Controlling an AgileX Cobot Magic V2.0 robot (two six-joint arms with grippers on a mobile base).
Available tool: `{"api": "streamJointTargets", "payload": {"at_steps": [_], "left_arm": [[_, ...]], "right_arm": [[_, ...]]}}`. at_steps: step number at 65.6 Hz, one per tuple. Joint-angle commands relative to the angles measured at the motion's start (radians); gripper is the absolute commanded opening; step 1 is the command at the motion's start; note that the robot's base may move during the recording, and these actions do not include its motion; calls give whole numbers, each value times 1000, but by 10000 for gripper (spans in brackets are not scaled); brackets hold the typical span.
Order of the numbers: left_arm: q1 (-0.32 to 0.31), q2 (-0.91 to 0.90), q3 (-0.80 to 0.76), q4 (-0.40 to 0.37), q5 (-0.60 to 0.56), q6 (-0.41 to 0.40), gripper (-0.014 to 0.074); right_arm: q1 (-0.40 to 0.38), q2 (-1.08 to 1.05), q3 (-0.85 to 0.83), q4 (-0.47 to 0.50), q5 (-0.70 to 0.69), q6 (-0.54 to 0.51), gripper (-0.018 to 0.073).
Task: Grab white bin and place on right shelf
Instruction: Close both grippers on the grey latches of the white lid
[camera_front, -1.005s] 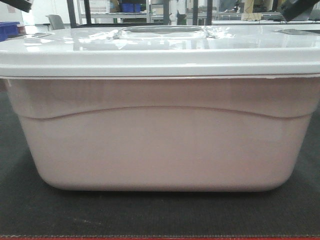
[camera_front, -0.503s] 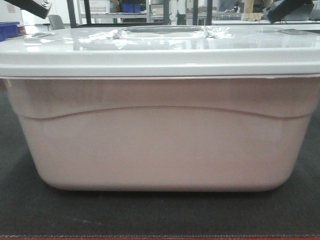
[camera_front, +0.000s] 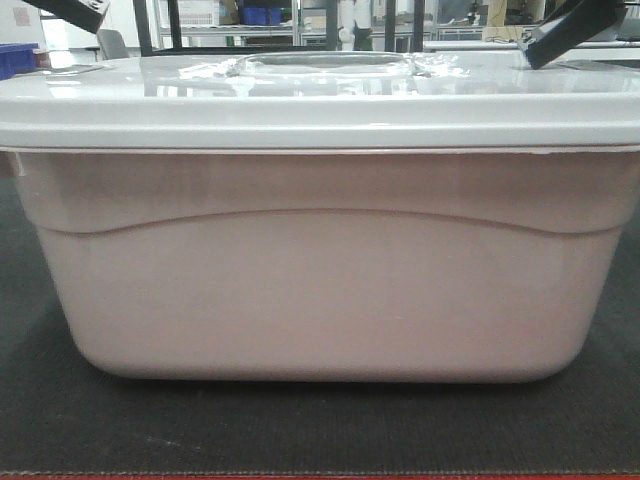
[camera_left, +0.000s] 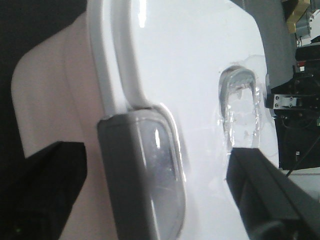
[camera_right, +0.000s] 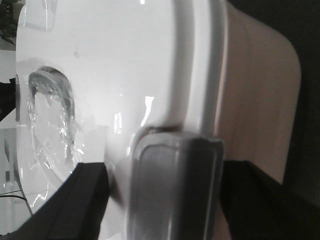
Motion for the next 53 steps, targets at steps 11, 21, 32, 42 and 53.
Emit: {"api": "streamJointTargets", "payload": {"at_steps": [11, 21, 32, 42, 53], "left_arm": [[-3, -29, -24, -47, 28, -15, 472], [-12, -29, -24, -47, 28, -17, 472], [-25, -11, -24, -43, 22, -17, 472], [-23, 11, -24, -47, 24, -17, 472], [-23, 18, -24, -38, 19, -17, 472]], "right_arm": [[-1, -43, -21, 91, 136, -24, 547], [-1, -43, -21, 95, 136, -24, 547], [-1, -43, -21, 95, 136, -25, 547], [-1, -43, -21, 95, 136, -27, 547], [-1, -49, -21, 95, 136, -32, 547]]}}
